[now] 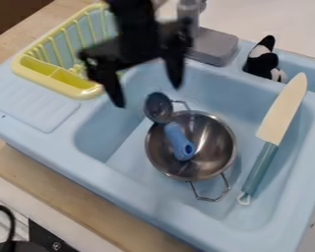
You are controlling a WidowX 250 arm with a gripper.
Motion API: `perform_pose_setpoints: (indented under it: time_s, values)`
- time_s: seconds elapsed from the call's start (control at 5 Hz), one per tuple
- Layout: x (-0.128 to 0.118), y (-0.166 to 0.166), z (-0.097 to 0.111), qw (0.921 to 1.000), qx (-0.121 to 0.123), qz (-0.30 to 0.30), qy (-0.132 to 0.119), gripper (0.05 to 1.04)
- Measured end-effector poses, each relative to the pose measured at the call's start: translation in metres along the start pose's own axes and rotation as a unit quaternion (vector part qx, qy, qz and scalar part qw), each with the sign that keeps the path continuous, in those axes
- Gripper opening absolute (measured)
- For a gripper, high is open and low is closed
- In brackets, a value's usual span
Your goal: Move the sufuria into the sink
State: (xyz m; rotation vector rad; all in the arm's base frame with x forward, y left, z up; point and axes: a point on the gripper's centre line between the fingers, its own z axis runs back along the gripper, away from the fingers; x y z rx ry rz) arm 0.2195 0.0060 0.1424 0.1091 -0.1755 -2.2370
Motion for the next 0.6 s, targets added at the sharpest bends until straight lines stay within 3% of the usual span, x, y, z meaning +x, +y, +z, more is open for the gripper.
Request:
perform_pose_setpoints:
  time_s: [0.2,0.4,0.6]
  values:
    - [-0.014,-0.004,0.004,0.9996,0.018,-0.001,0.023,0.997]
    - [-0.03,0.004,-0.003,0.9988,0.013,-0.026,0.039,0.997]
    - [-0.046,0.008,-0.002,0.9978,-0.01,-0.039,0.052,0.997]
